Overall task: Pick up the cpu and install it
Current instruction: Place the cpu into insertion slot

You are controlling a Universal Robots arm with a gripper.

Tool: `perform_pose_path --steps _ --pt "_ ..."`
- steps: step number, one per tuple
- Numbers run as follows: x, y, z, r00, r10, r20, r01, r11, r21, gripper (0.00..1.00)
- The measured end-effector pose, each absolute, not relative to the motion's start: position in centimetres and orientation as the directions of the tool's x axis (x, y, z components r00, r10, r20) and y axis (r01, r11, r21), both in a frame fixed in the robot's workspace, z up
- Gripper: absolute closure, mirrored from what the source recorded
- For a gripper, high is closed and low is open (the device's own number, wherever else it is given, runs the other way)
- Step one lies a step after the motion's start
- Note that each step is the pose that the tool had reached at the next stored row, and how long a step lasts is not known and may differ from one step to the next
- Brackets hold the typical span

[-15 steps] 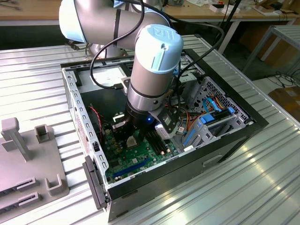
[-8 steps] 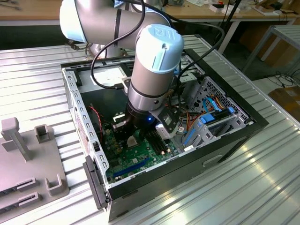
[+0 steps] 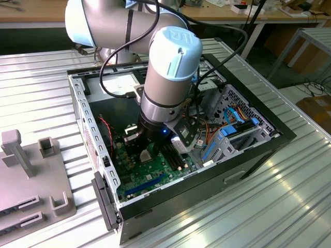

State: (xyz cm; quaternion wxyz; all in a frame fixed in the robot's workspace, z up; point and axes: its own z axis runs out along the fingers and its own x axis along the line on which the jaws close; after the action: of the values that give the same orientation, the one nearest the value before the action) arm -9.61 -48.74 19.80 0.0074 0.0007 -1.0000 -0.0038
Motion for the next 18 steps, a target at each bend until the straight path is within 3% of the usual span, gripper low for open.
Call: perform_pose_path --steps 18 --pt "-9.6 -47.7 20.0 -1.0 0.0 0.015 0.0 1.0 0.021 0.39"
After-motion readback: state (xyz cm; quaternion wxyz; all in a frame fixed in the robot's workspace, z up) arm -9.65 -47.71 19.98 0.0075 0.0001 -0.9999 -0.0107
